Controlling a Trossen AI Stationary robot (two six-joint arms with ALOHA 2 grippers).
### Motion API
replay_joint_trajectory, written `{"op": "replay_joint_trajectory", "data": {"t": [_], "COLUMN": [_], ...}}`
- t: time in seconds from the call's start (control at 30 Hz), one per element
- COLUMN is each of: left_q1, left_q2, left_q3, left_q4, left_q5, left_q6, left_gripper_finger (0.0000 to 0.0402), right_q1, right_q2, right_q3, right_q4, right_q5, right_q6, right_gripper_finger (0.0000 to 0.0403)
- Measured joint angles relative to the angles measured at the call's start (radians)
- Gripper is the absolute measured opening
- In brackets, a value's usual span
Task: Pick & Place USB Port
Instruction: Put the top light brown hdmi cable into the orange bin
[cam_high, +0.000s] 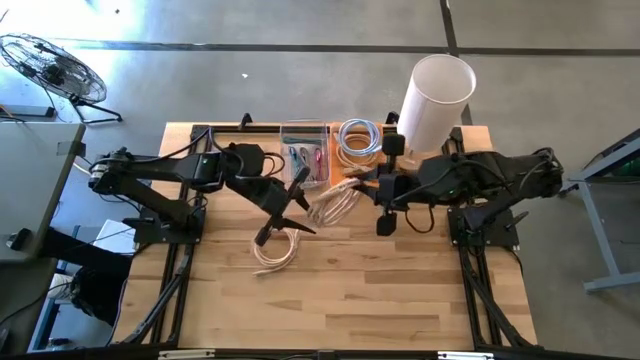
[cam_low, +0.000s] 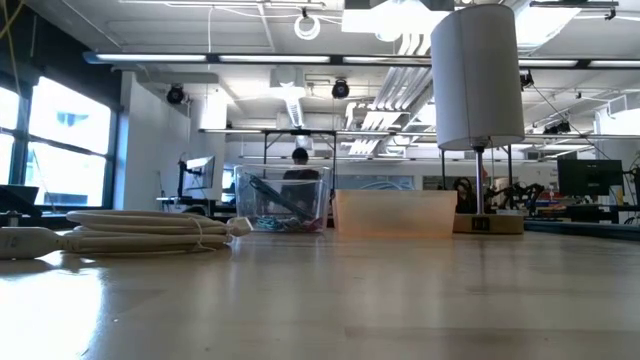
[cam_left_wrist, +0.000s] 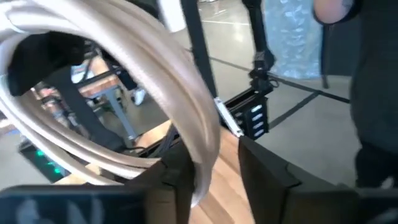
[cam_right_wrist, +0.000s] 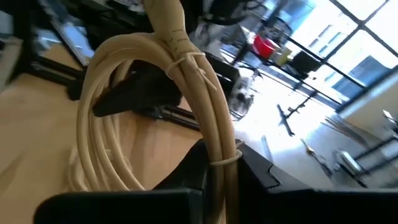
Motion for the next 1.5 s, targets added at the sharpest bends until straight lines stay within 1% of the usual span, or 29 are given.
{"op": "replay_joint_trajectory", "data": {"t": [0.13,0.2,0.23,0.3,0.4,0.47,0.53,0.57,0.63,0.7,0.77,0.87,0.93,1.0,1.07,1.23,1.37,1.5], "left_q1": [0.0,0.001,0.001,0.001,-0.001,-0.002,-0.001,0.0,0.0,0.0,-0.001,0.0,0.0,0.0,0.0,0.0,0.0,0.0], "left_q2": [-0.007,-0.024,-0.036,-0.075,-0.143,-0.189,-0.227,-0.246,-0.273,-0.299,-0.31,-0.322,-0.324,-0.323,-0.322,-0.315,-0.317,-0.315], "left_q3": [0.001,0.001,0.001,0.001,0.002,0.002,0.002,0.002,0.002,0.002,0.002,0.002,0.002,0.002,0.001,0.001,0.0,0.0], "left_q4": [-0.005,-0.031,-0.048,-0.116,-0.27,-0.391,-0.484,-0.526,-0.582,-0.609,-0.623,-0.642,-0.655,-0.677,-0.686,-0.684,-0.683,-0.683], "left_q5": [-0.058,-0.109,-0.151,-0.279,-0.5,-0.655,-0.784,-0.833,-0.892,-0.914,-0.914,-0.915,-0.917,-0.928,-0.949,-1.011,-1.022,-1.018], "left_q6": [0.0,0.006,0.021,0.06,0.117,0.113,0.075,0.057,0.03,0.02,0.018,0.018,0.022,0.036,0.051,0.074,0.079,0.079], "left_gripper_finger": [0.0143,0.0149,0.0151,0.0152,0.0153,0.0153,0.0153,0.0153,0.0154,0.0154,0.0154,0.0154,0.0154,0.0154,0.0154,0.0154,0.0154,0.0154], "right_q1": [0.0,-0.004,-0.009,-0.021,-0.05,-0.076,-0.103,-0.116,-0.138,-0.149,-0.156,-0.155,-0.151,-0.156,-0.176,-0.26,-0.334,-0.383], "right_q2": [-0.001,-0.001,-0.001,-0.001,0.0,0.012,0.038,0.056,0.107,0.164,0.218,0.28,0.313,0.335,0.345,0.347,0.347,0.368], "right_q3": [0.0,0.0,0.0,0.0,0.0,0.0,0.001,0.001,0.001,0.0,-0.001,0.004,0.021,0.042,0.053,0.05,0.05,0.05], "right_q4": [-0.025,-0.045,-0.055,-0.084,-0.157,-0.199,-0.238,-0.252,-0.257,-0.266,-0.286,-0.393,-0.508,-0.609,-0.667,-0.679,-0.71,-0.719], "right_q5": [0.083,0.132,0.165,0.239,0.353,0.446,0.498,0.516,0.527,0.523,0.523,0.546,0.527,0.482,0.433,0.34,0.346,0.335], "right_q6": [0.016,0.017,0.024,0.06,0.119,0.173,0.217,0.232,0.237,0.228,0.202,0.19,0.239,0.309,0.363,0.456,0.533,0.546], "right_gripper_finger": [0.0036,0.0036,0.0036,0.0036,0.0036,0.0036,0.0036,0.0036,0.0036,0.0036,0.0036,0.0036,0.0036,0.0036,0.0036,0.0036,0.0036,0.0036]}}
